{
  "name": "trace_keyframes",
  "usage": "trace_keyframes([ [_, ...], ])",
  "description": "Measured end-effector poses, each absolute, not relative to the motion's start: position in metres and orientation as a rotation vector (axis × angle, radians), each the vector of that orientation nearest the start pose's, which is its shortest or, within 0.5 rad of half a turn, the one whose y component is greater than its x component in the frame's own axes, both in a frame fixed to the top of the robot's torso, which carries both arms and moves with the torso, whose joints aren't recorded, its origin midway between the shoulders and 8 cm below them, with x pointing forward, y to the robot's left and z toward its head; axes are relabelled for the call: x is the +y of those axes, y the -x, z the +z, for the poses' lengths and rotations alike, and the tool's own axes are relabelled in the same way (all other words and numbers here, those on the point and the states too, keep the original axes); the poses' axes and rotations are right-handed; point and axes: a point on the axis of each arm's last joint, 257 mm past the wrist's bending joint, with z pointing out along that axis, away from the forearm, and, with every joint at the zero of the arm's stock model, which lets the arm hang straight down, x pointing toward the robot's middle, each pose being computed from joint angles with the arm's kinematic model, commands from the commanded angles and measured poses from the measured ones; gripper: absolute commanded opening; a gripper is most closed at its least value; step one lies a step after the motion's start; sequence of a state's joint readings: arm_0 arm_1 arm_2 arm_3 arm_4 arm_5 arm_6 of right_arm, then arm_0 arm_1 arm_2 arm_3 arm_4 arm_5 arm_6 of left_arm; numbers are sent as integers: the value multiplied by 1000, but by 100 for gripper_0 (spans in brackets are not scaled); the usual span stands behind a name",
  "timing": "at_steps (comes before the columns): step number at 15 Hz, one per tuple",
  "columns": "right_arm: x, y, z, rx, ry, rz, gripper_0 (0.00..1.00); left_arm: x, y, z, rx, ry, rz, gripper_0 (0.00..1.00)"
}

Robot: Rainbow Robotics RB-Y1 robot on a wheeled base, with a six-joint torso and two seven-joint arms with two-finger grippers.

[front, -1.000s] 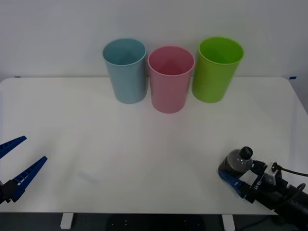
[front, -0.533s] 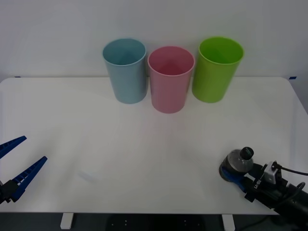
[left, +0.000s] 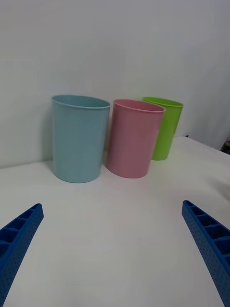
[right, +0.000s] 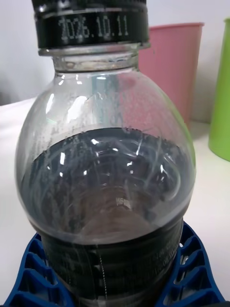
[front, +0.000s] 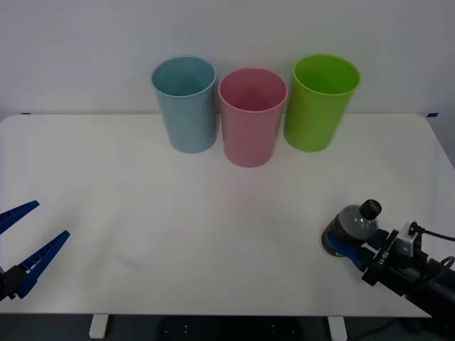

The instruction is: Grasp the object on the table and drop it into the matching bin: aluminum can to the light blue bin, PET bottle to the pink bin.

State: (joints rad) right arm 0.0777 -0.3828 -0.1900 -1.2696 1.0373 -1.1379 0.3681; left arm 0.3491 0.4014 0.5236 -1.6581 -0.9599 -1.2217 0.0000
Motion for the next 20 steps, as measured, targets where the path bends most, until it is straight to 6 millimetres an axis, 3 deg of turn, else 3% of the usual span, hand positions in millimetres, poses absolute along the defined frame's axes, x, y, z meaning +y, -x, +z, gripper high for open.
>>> trace_keyframes([
  [6,-224,-419,-214,1420,591,659,0,330,-342,-169,1441,-465,-567,100],
  [14,-219,-430,-150,1391,525,716,0,330,-342,-169,1441,-465,-567,100],
  [20,-200,-444,-98,1364,471,743,0,330,-342,-169,1441,-465,-567,100],
])
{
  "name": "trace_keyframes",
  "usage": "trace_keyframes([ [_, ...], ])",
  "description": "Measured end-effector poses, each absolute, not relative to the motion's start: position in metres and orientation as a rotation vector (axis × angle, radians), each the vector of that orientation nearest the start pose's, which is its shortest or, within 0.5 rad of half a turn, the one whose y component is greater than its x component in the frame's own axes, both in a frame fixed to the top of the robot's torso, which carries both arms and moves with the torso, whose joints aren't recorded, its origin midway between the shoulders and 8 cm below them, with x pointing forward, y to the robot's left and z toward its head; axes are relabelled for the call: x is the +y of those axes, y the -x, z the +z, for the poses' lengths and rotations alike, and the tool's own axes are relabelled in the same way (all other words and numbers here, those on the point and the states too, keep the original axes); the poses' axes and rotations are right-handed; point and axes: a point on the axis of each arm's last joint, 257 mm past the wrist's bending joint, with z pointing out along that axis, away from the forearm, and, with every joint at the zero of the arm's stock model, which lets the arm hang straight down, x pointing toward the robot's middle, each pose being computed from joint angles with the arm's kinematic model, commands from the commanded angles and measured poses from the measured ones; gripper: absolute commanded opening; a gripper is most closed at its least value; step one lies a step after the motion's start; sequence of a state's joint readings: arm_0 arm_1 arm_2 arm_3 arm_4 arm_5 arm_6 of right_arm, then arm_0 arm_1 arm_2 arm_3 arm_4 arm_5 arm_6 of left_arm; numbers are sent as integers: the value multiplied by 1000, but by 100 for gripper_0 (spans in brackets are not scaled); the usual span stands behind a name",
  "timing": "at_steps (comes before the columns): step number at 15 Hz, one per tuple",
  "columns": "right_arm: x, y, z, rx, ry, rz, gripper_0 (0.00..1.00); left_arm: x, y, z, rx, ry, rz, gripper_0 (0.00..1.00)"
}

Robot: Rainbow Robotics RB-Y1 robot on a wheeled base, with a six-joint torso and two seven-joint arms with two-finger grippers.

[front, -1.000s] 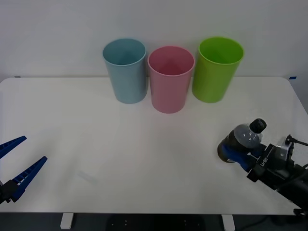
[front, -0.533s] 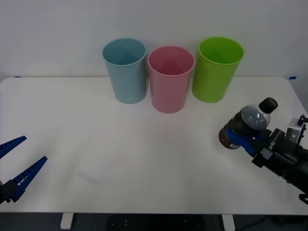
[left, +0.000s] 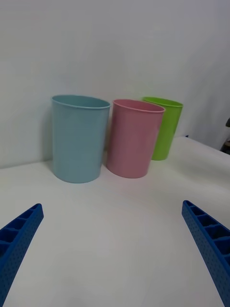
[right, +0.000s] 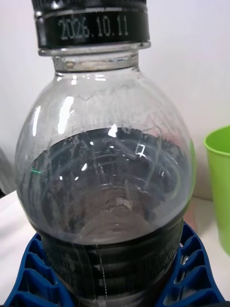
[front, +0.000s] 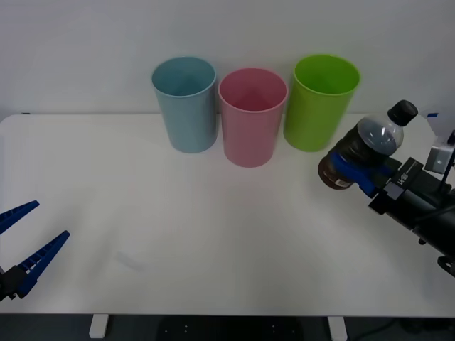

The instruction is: Grasp the object on the table and drop it into the matching bin: aluminum can to the light blue bin, PET bottle to the pink bin.

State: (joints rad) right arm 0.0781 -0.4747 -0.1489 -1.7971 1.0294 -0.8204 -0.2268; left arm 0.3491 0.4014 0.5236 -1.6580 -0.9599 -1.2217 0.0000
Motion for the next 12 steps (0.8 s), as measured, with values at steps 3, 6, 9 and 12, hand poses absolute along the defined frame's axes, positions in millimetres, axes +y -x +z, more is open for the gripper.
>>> trace_keyframes([
  [3,-192,-457,-80,1345,480,741,0,330,-342,-169,1441,-465,-567,100],
  [6,-183,-471,-58,1327,485,749,0,330,-342,-169,1441,-465,-567,100],
  [9,-171,-485,-36,1326,493,765,0,330,-342,-169,1441,-465,-567,100],
  [12,-157,-498,-19,1314,527,744,0,330,-342,-169,1441,-465,-567,100],
])
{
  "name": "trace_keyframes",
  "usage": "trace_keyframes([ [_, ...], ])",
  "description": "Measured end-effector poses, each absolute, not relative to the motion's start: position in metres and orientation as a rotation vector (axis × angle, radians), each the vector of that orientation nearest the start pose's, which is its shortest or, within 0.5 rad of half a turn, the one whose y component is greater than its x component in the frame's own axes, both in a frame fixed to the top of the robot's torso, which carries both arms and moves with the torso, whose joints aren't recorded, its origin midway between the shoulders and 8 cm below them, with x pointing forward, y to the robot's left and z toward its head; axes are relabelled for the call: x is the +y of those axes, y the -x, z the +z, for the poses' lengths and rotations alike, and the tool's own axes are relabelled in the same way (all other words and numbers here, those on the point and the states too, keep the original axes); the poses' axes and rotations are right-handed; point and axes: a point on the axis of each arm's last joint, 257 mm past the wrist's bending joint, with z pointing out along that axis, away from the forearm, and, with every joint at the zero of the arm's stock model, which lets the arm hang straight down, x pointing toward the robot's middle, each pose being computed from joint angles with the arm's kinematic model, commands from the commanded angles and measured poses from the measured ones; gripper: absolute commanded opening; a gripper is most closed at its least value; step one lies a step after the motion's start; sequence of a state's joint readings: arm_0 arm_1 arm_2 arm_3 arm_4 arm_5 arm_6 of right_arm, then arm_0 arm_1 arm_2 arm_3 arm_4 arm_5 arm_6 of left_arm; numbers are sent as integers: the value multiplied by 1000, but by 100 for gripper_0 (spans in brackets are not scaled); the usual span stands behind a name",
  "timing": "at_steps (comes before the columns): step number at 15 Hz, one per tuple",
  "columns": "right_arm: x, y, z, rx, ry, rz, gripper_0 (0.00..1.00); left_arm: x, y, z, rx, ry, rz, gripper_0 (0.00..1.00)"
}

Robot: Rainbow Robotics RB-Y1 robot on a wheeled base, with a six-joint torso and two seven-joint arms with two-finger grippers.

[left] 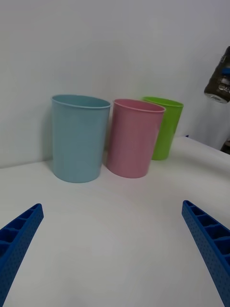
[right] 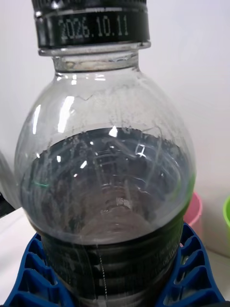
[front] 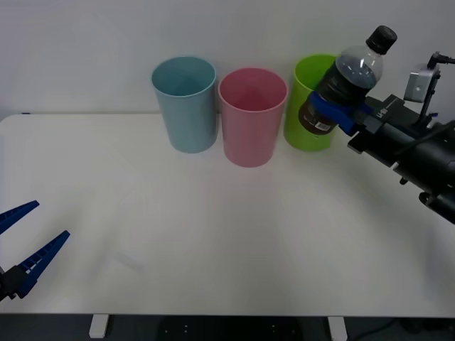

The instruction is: Grasp the object on the table and drop it into the matching bin: aluminum can to the light blue bin, PET bottle to the pink bin.

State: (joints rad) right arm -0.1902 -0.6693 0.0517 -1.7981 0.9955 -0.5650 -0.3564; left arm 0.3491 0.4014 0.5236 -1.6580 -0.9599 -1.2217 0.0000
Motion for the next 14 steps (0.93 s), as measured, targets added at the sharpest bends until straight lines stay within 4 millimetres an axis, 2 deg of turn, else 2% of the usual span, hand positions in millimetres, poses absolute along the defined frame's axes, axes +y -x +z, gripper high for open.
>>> trace_keyframes([
  [4,-138,-518,-4,1304,582,738,0,330,-342,-169,1441,-465,-567,100],
  [9,-114,-554,9,1310,644,716,0,330,-342,-169,1441,-465,-567,100],
  [14,-99,-585,9,1336,681,681,0,330,-342,-169,1441,-465,-567,100],
])
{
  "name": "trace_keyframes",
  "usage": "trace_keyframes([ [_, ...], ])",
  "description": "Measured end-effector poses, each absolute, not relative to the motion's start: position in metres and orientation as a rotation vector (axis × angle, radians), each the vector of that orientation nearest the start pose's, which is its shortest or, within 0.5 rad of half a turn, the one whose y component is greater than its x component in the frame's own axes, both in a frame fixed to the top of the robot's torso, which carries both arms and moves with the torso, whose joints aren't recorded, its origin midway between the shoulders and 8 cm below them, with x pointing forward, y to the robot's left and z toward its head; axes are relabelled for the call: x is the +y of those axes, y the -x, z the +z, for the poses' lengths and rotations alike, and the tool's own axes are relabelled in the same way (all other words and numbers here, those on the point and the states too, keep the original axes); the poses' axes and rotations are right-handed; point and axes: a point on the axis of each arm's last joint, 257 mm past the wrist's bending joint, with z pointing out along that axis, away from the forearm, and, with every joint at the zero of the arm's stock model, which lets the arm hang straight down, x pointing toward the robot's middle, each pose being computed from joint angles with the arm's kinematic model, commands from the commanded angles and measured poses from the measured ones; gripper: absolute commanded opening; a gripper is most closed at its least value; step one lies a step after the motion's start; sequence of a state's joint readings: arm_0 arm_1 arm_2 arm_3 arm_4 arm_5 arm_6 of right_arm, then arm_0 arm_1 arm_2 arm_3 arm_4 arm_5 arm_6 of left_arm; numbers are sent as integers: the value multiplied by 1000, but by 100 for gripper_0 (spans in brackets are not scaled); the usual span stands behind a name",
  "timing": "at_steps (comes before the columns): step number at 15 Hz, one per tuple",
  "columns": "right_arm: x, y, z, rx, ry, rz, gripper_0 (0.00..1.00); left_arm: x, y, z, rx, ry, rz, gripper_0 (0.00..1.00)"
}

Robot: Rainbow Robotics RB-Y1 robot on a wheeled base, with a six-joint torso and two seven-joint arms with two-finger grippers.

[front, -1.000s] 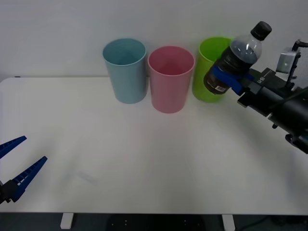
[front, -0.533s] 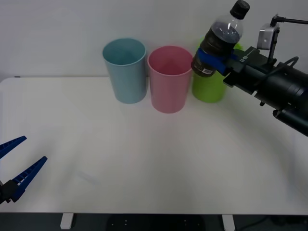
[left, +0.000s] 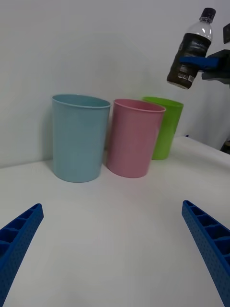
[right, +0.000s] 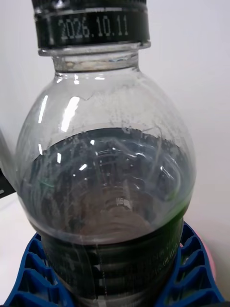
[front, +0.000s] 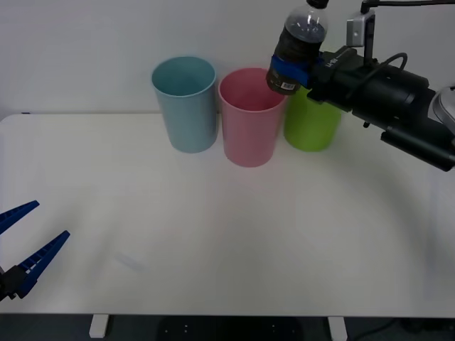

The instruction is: Grasp the object on the table and drop it into the matching bin: aluminum can to the light blue bin, PET bottle to the pink bin.

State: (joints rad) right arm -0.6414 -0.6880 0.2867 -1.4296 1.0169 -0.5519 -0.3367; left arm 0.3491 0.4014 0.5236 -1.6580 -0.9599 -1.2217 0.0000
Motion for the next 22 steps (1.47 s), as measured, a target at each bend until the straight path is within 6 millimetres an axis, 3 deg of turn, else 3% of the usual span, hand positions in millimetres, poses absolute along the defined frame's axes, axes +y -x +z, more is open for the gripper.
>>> trace_keyframes([
  [9,-66,-639,-1,1371,724,578,0,330,-342,-169,1441,-465,-567,100],
  [13,-49,-642,-9,1379,755,570,0,330,-342,-169,1441,-465,-567,100],
  [17,-45,-641,-11,1373,770,562,1,330,-342,-169,1441,-465,-567,100],
  [18,-45,-641,-11,1370,774,558,7,330,-342,-169,1441,-465,-567,100],
  [19,-46,-641,-11,1368,776,554,58,330,-342,-169,1441,-465,-567,100],
  [20,-46,-641,-10,1366,778,549,100,330,-342,-169,1441,-465,-567,100],
  [22,-47,-642,-9,1359,782,537,100,330,-342,-169,1441,-465,-567,100],
])
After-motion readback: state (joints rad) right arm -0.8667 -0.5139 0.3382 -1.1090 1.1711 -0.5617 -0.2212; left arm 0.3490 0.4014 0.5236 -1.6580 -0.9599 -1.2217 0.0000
